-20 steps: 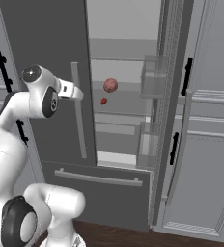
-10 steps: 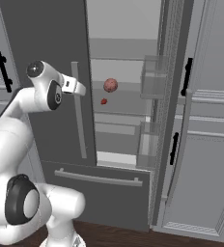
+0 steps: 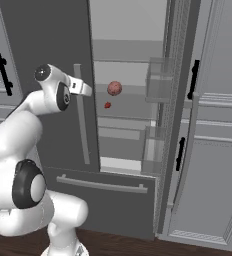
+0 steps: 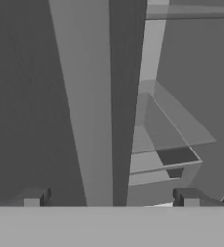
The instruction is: Take the strawberry from the fridge and place it on top of the pancake, located on the dining counter.
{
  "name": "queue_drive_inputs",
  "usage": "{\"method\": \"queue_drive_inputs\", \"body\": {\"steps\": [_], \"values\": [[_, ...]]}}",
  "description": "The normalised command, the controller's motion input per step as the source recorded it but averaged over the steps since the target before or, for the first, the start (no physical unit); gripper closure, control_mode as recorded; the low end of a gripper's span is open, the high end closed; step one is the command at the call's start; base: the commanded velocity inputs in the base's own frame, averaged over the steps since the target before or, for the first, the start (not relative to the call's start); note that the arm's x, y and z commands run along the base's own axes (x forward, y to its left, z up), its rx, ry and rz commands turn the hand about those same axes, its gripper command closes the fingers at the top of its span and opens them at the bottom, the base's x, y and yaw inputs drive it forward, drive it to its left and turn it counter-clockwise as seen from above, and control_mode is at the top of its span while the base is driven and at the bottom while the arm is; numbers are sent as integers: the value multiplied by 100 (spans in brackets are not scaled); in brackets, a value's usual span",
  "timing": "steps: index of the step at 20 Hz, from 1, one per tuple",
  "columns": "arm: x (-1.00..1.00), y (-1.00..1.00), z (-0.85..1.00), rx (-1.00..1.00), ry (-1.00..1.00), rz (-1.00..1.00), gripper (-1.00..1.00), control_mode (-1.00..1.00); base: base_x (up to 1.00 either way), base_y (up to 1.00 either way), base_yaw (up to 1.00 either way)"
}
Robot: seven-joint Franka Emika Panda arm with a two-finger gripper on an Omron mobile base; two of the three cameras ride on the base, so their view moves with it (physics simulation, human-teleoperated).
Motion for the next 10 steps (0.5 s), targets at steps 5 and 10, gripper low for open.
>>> {"method": "queue_drive_inputs", "body": {"steps": [5, 10], "values": [[48, 6, 0, 0, 0, -1, -100, -100, 0, 0, 0], [39, 0, 0, 0, 0, 0, -100, -100, 0, 0, 0]]}}
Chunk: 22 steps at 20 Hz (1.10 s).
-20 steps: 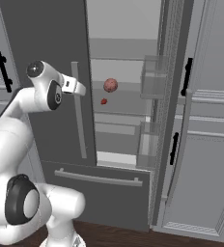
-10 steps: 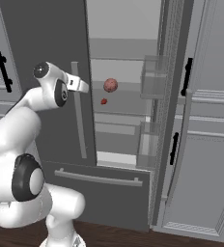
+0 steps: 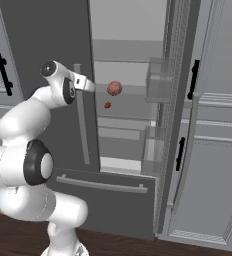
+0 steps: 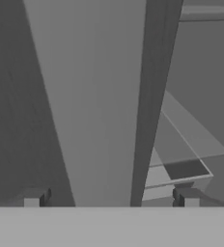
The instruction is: Take the strawberry from the fridge and place it on top of the pancake, located on the dining counter.
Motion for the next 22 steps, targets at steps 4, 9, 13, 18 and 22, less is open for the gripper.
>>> {"method": "queue_drive_inputs", "body": {"steps": [4, 9, 13, 18, 22], "values": [[39, 0, 0, 0, 0, 0, -100, -100, 0, 0, 0], [43, 0, -1, 0, -1, 0, -100, -100, 0, 0, 0], [56, -6, -2, 0, -1, 6, -100, -100, 0, 0, 0], [18, -1, -1, 0, -1, 4, 100, -100, 0, 0, 0], [1, 0, 0, 0, 0, 0, 100, -100, 0, 0, 0]]}}
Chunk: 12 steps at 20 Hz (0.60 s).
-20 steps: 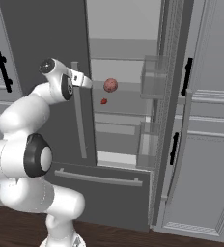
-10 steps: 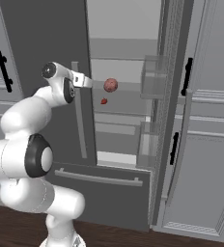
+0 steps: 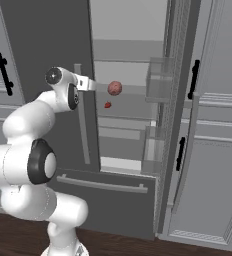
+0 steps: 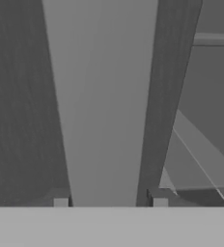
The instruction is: Take the strawberry from the fridge and place it on top of the pancake, located on the dining counter.
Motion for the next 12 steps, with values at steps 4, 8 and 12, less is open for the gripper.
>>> {"method": "queue_drive_inputs", "body": {"steps": [4, 8, 12], "values": [[-36, 4, 0, 0, 0, -3, 100, -100, 0, 0, 0], [-89, 13, -1, -1, 0, -17, 100, -100, 0, 0, 0], [-92, 31, -12, -3, 0, -22, 100, -100, 0, 0, 0]]}}
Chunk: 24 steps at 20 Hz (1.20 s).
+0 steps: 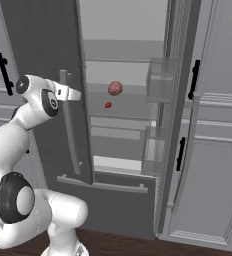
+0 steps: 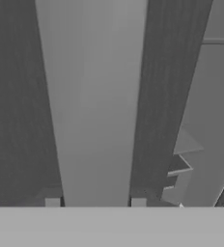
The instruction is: Take the strawberry from the fridge and place it on top of the pancake, located on the dining counter.
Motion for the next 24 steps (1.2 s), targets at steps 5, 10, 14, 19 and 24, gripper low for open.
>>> {"method": "queue_drive_inputs", "body": {"steps": [5, 10, 14, 19, 24], "values": [[-96, 46, -5, -4, 1, -20, 100, -100, 0, 0, 0], [-100, 53, -7, -7, 0, -17, 100, -100, 0, 0, 0], [-86, 49, -8, -5, 0, -19, 100, -100, 0, 0, 0], [-40, 38, -3, 0, 0, -18, 100, -100, 0, 0, 0], [-8, 55, -8, 0, -3, -18, -100, -100, 0, 0, 0]]}}
